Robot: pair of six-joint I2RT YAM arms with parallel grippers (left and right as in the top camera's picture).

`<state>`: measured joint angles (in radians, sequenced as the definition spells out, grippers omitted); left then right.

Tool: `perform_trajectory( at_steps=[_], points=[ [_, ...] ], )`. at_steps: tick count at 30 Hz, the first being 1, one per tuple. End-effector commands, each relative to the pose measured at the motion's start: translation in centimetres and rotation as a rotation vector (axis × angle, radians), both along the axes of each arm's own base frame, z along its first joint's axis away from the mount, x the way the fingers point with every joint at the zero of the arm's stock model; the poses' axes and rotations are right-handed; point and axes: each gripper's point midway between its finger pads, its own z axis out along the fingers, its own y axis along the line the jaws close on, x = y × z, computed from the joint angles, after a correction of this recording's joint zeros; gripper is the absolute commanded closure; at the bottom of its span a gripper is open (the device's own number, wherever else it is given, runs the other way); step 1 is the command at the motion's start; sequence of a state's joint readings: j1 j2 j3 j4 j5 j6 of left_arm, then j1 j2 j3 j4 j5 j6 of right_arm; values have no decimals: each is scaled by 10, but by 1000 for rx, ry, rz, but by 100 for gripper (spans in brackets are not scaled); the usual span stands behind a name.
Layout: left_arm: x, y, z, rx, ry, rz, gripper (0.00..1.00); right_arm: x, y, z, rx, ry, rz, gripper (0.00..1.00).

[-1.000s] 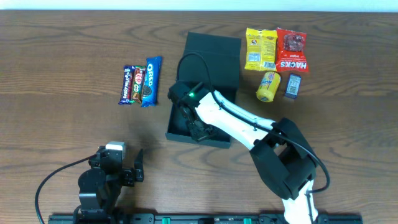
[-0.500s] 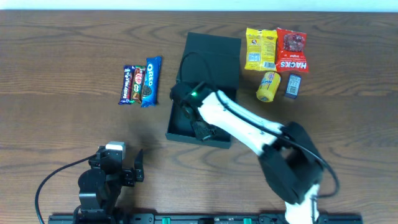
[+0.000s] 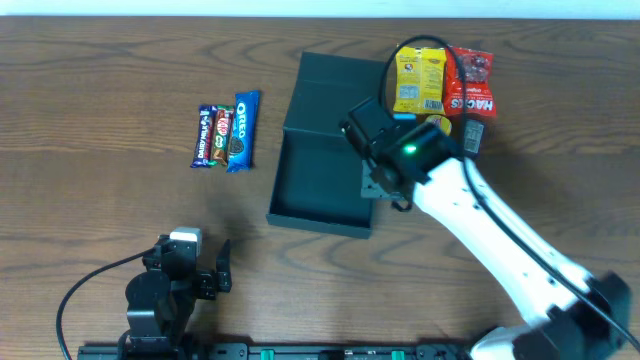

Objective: Pack container

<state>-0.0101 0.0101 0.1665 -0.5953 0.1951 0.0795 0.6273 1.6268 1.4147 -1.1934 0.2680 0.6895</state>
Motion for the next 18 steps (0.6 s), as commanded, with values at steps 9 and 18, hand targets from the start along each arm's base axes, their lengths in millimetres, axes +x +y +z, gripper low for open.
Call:
perform_trajectory(
  at_steps=[9, 18],
  points=[
    [0, 1, -3, 11, 1, 2, 5, -8, 13, -64, 135, 61, -98, 51],
    [0, 1, -3, 11, 1, 2, 5, -11, 16, -96, 131, 110, -111, 65]
  ],
)
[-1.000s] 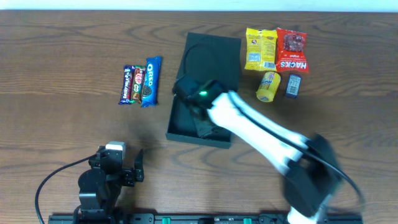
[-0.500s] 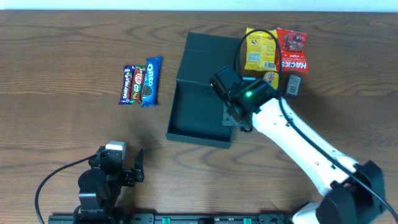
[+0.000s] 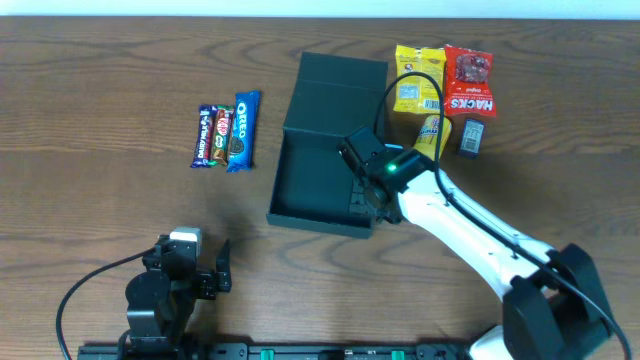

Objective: Pack container

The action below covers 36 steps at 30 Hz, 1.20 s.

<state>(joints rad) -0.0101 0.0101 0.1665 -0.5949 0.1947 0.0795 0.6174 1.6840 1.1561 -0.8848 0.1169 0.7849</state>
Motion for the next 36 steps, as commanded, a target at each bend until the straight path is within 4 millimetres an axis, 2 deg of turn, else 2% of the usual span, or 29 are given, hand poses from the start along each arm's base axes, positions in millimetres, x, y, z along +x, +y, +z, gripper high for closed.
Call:
perform_trajectory(
  at_steps=[1, 8, 18, 30, 36],
  points=[
    [0, 1, -3, 11, 1, 2, 5, 0, -4, -12, -14, 27, -32, 68],
    [0, 1, -3, 11, 1, 2, 5, 9, -9, -12, -59, -10, 50, 84],
    [0, 1, -3, 11, 1, 2, 5, 16, -23, -12, -82, -8, 93, 99],
    [0, 1, -3, 11, 1, 2, 5, 21, -30, -10, -145, -24, 210, 98],
    [0, 1, -3, 11, 1, 2, 5, 22, -30, -10, -144, -28, 210, 98]
  ],
)
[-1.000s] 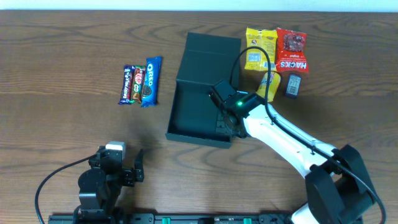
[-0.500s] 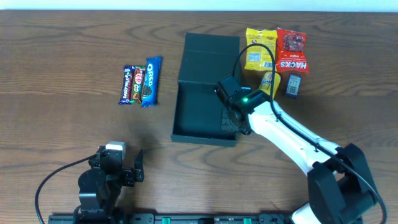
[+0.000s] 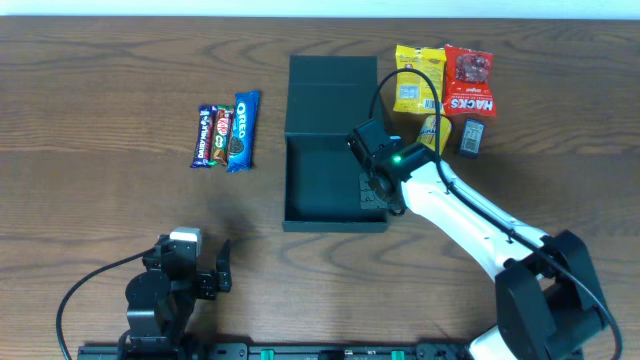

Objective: Pack container

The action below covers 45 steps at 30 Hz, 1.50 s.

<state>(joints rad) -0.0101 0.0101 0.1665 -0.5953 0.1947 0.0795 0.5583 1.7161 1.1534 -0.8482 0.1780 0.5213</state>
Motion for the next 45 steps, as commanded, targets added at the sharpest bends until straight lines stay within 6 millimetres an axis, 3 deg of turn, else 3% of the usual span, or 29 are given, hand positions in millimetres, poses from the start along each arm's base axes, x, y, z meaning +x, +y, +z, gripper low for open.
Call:
perform_trajectory(
  at_steps=[1, 4, 6, 8, 10, 13, 15, 21, 22, 24, 27, 31, 43, 45],
  points=[
    [0, 1, -3, 11, 1, 2, 5, 2, -7, -2, -39, -5, 20, 99],
    [0, 1, -3, 11, 1, 2, 5, 0, -5, -3, -23, 3, 11, 95],
    [0, 1, -3, 11, 1, 2, 5, -1, -3, -3, -5, 11, -7, 65],
    [0, 1, -3, 11, 1, 2, 5, -2, -1, -3, 9, 12, -24, 48],
    [0, 1, -3, 11, 1, 2, 4, 0, 0, 1, 13, 7, -29, 19],
    [0, 1, -3, 11, 1, 2, 5, 10, 2, 33, 32, -23, -38, 1],
    [0, 1, -3, 11, 1, 2, 5, 20, 4, 68, 59, -67, -46, 1],
    [0, 1, -3, 11, 1, 2, 4, 42, -6, 208, 171, -343, 6, 1],
    [0, 1, -3, 11, 1, 2, 5, 43, -13, 227, 181, -397, 20, 1],
    [0, 1, -3, 11, 1, 2, 5, 39, -24, 246, 188, -451, 21, 1],
    [0, 1, -3, 11, 1, 2, 5, 33, -37, 261, 195, -490, 4, 1],
    [0, 1, -3, 11, 1, 2, 5, 27, -40, 267, 201, -503, 3, 1],
    [1, 1, -2, 11, -6, 2, 4, 13, -40, 255, 194, -428, 34, 0],
    [1, -12, 3, -69, -13, -45, 5, 13, -39, 255, 183, -427, 65, 1]
  ],
)
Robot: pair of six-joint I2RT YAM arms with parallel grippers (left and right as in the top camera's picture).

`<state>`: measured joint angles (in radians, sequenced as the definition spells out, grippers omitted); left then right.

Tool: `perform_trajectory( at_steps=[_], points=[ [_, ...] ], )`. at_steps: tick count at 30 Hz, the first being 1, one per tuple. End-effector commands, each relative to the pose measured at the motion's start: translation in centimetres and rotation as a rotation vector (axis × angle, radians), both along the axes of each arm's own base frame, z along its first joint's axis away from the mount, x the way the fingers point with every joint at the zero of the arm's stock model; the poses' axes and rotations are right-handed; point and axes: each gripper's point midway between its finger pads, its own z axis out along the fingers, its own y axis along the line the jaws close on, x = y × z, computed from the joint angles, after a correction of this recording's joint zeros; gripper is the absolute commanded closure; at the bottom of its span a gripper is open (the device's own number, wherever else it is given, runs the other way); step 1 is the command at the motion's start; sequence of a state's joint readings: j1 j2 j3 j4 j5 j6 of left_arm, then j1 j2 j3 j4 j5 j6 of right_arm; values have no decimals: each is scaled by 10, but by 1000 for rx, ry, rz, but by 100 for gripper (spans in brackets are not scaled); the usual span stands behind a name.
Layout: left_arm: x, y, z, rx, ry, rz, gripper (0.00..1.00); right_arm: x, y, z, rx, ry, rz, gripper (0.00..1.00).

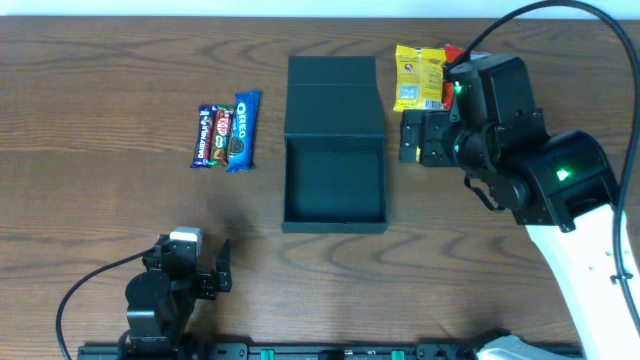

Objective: Pack container
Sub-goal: 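Reach the left gripper to the blue Oreo pack and grasp it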

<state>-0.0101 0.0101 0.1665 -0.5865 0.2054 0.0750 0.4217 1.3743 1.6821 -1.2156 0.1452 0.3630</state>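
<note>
The black container [335,185] lies open and empty at the table's middle, with its lid [335,95] folded back behind it. Three snack bars lie to its left, among them a blue Oreo bar [241,130]. A yellow packet [418,78] lies right of the lid. My right gripper [410,140] hangs high just right of the container, below the yellow packet, and looks open with nothing in it. The right arm hides most of the red packet [452,50] and the small items beside it. My left gripper [215,272] rests at the front left.
The table's front edge carries a black rail [300,352]. The right arm's big body [530,170] covers the table to the right of the container. Bare wood lies between the snack bars and the container.
My right gripper has left the container's right wall and now sits higher and further right, over the snacks beside the lid. The container, the bars and the left arm have not moved.
The container lay skewed, with my right gripper at its right side. It was still skewed a moment later. By 1.5 s ago it stood square to the table, gripper at its right wall. Now the gripper is off it, by the packets.
</note>
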Motion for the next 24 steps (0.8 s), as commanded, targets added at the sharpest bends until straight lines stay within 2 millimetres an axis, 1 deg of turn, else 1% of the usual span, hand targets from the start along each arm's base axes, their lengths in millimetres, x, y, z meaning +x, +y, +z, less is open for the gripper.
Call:
perform_trajectory(
  at_steps=[1, 2, 3, 4, 5, 6, 8, 9, 10, 11, 14, 17, 18, 20, 22, 24],
  points=[
    [-3, -20, 1, -118, 7, -72, 5, 0, -1, -1, -22, 3, 40, 1],
    [-5, -27, 1, -163, 23, -92, 5, 1, 0, -1, -20, -2, 40, 1],
    [-6, -28, 1, -186, 33, -86, 5, 3, 1, 1, -21, -13, 46, 1],
    [-1, -27, 10, -228, -2, -65, 4, 8, 3, 3, -27, -34, 62, 1],
    [6, -27, 26, -260, -63, -56, 5, 15, 6, 7, -37, -64, 86, 1],
    [14, -28, 47, -265, -155, -65, 5, 23, 9, 11, -46, -100, 109, 1],
    [25, -26, 85, -205, -334, -94, 5, 38, 16, 20, -56, -169, 143, 1],
    [29, -20, 97, -184, -386, -70, 5, 48, 20, 24, -59, -204, 157, 1],
    [33, -16, 102, -176, -407, -49, 5, 54, 23, 26, -60, -227, 163, 1],
    [38, -14, 103, -161, -403, -40, 5, 62, 26, 28, -60, -247, 167, 1],
    [53, -18, 87, -106, -264, -74, 5, 80, 34, 25, -51, -274, 165, 1],
    [78, -16, 88, -8, -159, -101, 5, 93, 39, 17, -51, -275, 165, 1],
    [92, -14, 91, 26, -129, -105, 5, 95, 40, 14, -53, -270, 165, 1],
    [119, -11, 96, 38, -71, -89, 5, 99, 42, 10, -54, -266, 166, 1],
    [142, -11, 98, 38, -27, -91, 5, 102, 43, 8, -55, -266, 165, 1],
    [169, -13, 94, 56, 30, -117, 5, 104, 43, 7, -56, -267, 164, 1]
  ],
)
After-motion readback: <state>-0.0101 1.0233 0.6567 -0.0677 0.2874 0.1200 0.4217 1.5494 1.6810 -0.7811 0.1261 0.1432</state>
